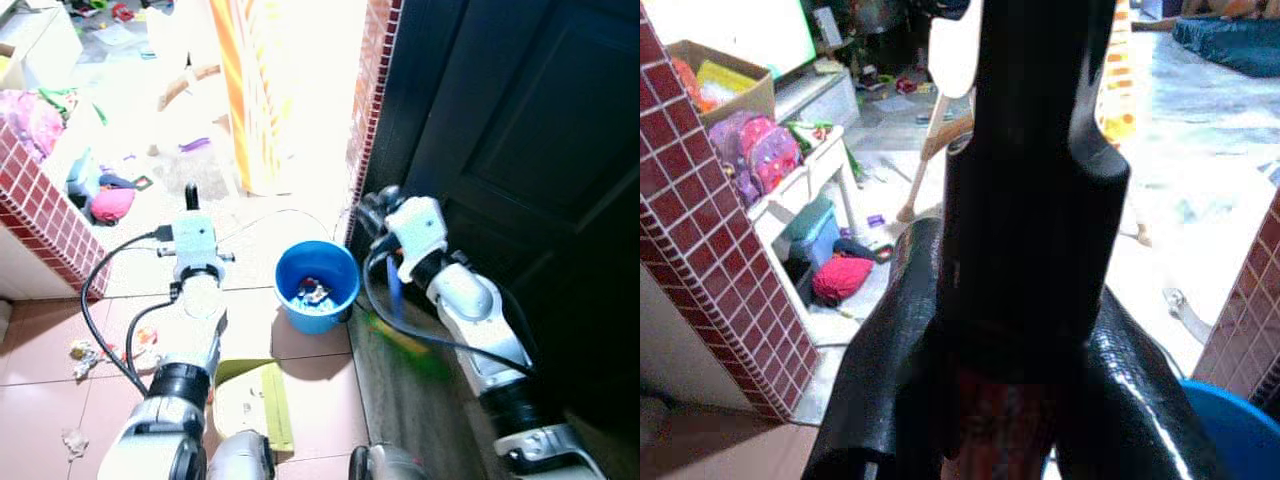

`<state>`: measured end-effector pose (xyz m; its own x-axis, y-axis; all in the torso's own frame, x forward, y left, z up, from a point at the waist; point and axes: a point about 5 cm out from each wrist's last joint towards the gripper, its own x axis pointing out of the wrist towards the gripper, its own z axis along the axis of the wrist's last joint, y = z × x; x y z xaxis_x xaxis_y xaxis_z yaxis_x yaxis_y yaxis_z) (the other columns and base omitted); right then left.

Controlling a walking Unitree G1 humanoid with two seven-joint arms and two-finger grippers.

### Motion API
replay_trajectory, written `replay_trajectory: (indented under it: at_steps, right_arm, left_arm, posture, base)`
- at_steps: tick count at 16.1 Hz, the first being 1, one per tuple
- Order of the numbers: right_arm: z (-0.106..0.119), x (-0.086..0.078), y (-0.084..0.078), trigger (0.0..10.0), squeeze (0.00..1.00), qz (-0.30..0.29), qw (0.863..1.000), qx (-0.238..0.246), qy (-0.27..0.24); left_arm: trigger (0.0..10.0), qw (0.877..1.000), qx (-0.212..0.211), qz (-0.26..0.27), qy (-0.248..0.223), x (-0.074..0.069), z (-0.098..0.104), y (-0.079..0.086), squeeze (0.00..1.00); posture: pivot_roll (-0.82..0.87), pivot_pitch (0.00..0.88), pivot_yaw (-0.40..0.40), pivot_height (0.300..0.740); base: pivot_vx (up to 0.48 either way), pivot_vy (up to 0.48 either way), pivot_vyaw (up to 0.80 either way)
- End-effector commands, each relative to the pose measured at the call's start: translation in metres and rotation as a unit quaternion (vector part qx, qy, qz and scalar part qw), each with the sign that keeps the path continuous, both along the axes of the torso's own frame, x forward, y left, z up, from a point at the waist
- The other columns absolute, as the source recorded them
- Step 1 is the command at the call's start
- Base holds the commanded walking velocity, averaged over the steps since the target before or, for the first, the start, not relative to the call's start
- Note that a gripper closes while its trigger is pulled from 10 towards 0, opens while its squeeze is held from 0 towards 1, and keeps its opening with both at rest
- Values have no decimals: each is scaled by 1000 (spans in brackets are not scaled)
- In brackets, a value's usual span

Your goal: Sweep floor

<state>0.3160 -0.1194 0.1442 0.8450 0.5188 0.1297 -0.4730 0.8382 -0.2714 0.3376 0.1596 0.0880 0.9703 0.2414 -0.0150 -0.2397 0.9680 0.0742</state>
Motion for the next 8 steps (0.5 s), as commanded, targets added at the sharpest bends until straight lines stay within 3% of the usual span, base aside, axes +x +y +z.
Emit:
replay_trajectory:
  at_steps: [1,3,4,5,7,8]
  right_arm:
    - [5,5,0,10000,0,-9,1000,29,4]
    - [-1,1,13,10000,0,38,997,41,52]
    - [-6,-4,19,10000,0,92,988,49,113]
    - [-4,-11,24,10000,0,146,979,48,137]
    - [5,-15,18,10000,0,191,972,16,139]
    - [10,-12,8,10000,0,184,973,8,137]
  left_arm:
    - [10000,998,-43,-12,33,-2,-14,-8,0]
    - [10000,999,-37,-20,35,-1,-17,-10,0]
    - [10000,998,-40,-19,39,0,-18,-9,0]
    - [10000,998,-41,-21,41,0,-19,-9,0]
    - [10000,998,-43,-22,41,1,-19,-9,0]
    - [10000,998,-47,-15,44,1,-20,-8,0]
  posture:
    - [-89,111,-2,740]
    - [-91,113,2,740]
    - [-95,113,3,740]
    - [-100,113,4,740]
    - [-102,112,3,740]
    - [-103,110,4,740]
  base:
    - [0,0,0]
    - [0,0,0]
    - [0,0,0]
    - [0,0,0]
    - [0,0,0]
    - [0,0,0]
